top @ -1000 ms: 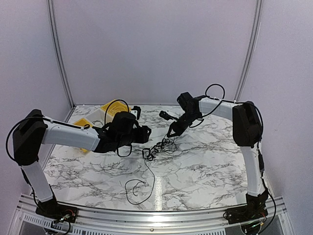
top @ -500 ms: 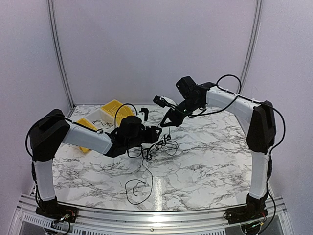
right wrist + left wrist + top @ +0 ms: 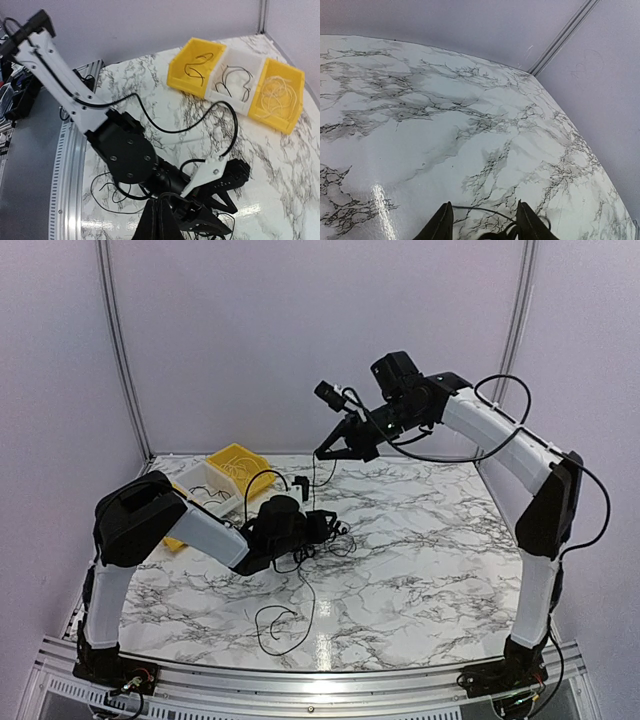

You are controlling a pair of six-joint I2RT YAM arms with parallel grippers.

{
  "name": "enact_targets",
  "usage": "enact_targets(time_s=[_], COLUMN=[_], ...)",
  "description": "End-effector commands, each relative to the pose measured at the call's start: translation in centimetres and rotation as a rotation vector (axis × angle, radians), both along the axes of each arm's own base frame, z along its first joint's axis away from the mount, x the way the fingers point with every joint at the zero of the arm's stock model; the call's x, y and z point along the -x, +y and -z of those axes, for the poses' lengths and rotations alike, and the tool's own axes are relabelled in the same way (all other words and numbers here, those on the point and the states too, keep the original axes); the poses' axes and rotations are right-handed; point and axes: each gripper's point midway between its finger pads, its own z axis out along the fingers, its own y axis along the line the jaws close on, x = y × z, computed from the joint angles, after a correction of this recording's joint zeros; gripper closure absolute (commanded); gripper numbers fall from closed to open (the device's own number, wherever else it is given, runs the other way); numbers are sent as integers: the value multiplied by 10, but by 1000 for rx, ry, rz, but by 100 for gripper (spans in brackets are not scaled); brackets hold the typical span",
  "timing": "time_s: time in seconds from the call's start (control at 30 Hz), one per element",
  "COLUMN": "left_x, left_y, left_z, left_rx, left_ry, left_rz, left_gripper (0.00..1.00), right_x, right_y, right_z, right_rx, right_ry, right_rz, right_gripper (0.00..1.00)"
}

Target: Untangle the cables

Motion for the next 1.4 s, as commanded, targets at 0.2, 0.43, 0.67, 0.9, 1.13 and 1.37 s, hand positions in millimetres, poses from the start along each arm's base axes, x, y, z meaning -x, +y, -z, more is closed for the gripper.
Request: enact_targets(time_s=[0.2, 0.43, 0.67, 0.9, 1.13, 1.37], left_x=[0, 10, 18, 35, 49, 85], left_y=[11, 22, 27, 61, 104, 72], left_z=[32, 48, 11, -60, -125, -172], left_rx=[-8, -29, -17, -7, -17, -91], left_ry=[43, 84, 23, -108, -226, -448], left_rz=[-60, -64, -31, -57, -144, 156], left_gripper=[58, 58, 56, 51, 43, 38], right_x=[87, 80, 53, 29, 12, -3], right_y=[-31, -66, -78, -78, -75, -70], right_z=[-195, -227, -216, -173, -122, -98], right_rx=[-385, -422, -355, -274, -200, -175], right_ry=[-367, -446, -468, -435, -372, -316], right_rz=[-217, -159, -32, 64, 111, 145], right_gripper=[100, 100, 100, 100, 100, 100])
